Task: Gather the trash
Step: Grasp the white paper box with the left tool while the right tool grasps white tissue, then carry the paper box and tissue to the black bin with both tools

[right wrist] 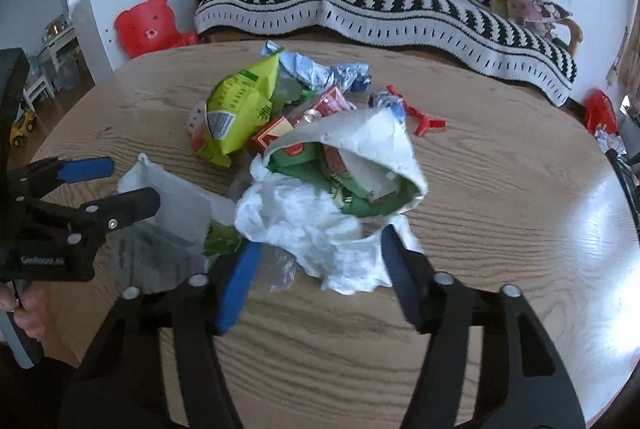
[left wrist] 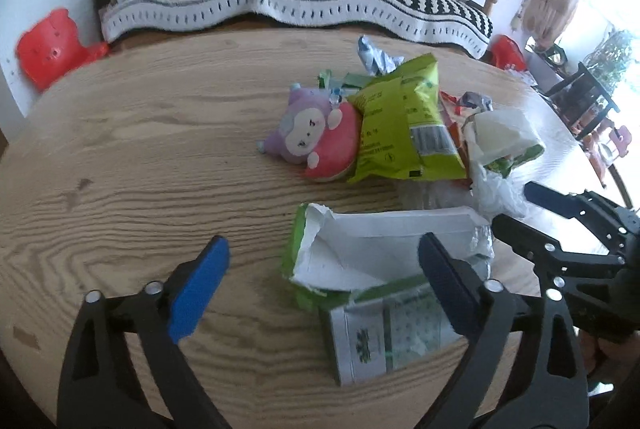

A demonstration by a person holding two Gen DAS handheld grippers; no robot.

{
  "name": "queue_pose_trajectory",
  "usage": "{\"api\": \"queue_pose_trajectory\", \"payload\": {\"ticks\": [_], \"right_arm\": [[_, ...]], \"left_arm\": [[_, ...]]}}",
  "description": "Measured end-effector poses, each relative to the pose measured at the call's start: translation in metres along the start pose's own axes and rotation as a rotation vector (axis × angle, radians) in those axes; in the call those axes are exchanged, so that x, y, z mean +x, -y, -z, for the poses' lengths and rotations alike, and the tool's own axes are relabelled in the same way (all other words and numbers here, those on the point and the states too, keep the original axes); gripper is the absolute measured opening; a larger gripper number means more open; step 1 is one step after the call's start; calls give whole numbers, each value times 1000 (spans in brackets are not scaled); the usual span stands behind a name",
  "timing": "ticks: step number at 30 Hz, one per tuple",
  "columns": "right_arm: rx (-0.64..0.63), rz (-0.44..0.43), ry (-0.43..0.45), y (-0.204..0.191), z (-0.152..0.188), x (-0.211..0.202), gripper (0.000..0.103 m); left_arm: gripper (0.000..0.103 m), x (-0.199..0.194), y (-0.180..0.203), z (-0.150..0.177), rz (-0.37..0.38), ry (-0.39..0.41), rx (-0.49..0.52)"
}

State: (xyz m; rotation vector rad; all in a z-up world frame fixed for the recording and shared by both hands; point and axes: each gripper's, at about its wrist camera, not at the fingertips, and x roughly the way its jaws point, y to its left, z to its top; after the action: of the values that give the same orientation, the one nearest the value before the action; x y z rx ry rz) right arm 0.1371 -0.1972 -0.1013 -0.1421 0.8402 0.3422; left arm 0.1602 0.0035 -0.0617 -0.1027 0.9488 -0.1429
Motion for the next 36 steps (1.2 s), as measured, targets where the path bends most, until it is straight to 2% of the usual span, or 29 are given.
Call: {"api": "queue_pose_trajectory", "payload": {"ticks": [1, 2, 3, 4, 5, 8, 10, 15, 23, 30, 36], "right_arm": [[2, -5, -4, 1, -1, 4, 40], [4, -11, -8, 1, -1, 8, 34], [3, -13, -9, 0, 0, 7, 27], [0, -11, -7, -1, 0, 7, 18], [-2, -9, -3, -1, -1, 6, 15], [1, -11, 32, 0, -1, -5, 10], [11, -17, 53, 0, -1, -16, 7], [56, -65, 117, 4, -4, -54, 6], [102, -140, 212, 0, 1, -114, 6], [136, -166, 220, -6, 17, -140, 6], [144, -177, 203, -15, 50, -161, 6]], "left_arm": [[75, 4, -3, -1, 18, -8, -16], [64, 5, -6, -2, 37, -11, -30], [59, 5, -6, -2, 54, -9, -39], [45, 5, -7, -3, 68, -8, -44], [30, 4, -7, -3, 68, -13, -46], [17, -3, -7, -5, 72, -8, -64], [15, -12, -10, -8, 85, 12, -80], [14, -48, -11, -10, 54, 81, -100], [14, -115, -21, -8, 17, 245, -146], [14, -150, -18, 12, 46, 245, -144], [14, -175, 2, 62, 58, 201, -43]]}}
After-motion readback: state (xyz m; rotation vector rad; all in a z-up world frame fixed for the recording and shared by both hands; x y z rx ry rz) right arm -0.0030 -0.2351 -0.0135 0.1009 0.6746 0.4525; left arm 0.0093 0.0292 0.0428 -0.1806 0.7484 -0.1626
